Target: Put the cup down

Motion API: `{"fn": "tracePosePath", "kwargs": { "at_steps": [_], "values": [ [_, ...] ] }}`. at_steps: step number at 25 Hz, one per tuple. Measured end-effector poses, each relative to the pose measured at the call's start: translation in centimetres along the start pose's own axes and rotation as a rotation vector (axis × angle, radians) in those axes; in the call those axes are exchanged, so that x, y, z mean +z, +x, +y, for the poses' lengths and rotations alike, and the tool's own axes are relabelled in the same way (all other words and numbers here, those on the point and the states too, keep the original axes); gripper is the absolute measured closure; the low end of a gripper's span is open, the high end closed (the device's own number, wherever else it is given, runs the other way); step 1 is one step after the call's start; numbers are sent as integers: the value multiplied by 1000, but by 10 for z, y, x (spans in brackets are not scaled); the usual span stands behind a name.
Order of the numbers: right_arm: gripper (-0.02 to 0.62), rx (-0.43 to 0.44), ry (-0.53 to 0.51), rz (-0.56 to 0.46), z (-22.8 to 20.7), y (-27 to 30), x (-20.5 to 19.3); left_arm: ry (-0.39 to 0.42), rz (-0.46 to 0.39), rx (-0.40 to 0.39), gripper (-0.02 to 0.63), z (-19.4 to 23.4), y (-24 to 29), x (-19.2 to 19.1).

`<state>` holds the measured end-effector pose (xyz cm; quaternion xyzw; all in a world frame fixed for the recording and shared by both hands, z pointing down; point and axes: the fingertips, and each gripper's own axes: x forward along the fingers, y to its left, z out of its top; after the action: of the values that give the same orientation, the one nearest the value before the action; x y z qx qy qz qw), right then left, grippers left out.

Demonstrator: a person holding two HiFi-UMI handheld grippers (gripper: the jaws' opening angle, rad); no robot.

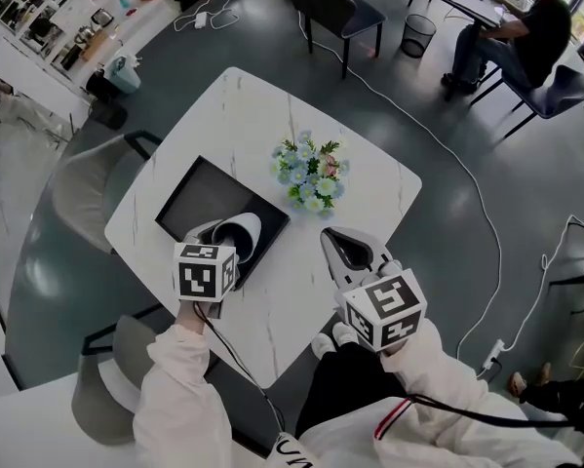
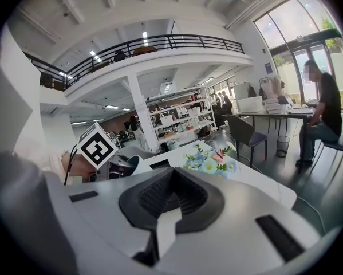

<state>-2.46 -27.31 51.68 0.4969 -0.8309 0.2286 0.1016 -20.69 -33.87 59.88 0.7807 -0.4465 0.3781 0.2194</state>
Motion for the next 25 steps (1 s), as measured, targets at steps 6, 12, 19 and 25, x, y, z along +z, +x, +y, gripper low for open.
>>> {"fn": "tracePosePath", "kwargs": {
  "at_steps": [6,12,19,25],
  "values": [
    [591,-10,14,3,-4,0,-6,36,62,-28,568,0,21,-2],
    [591,-14,24,26,-7,2,-17,40,106,-60,568,0,37,-2],
    [591,-15,36,34,-6,2,-23,57,167,-82,568,0,52,-8],
    [591,-17,34,46,-5,3,-30,58,199,-103,568,-3,58,-11]
  ]
}}
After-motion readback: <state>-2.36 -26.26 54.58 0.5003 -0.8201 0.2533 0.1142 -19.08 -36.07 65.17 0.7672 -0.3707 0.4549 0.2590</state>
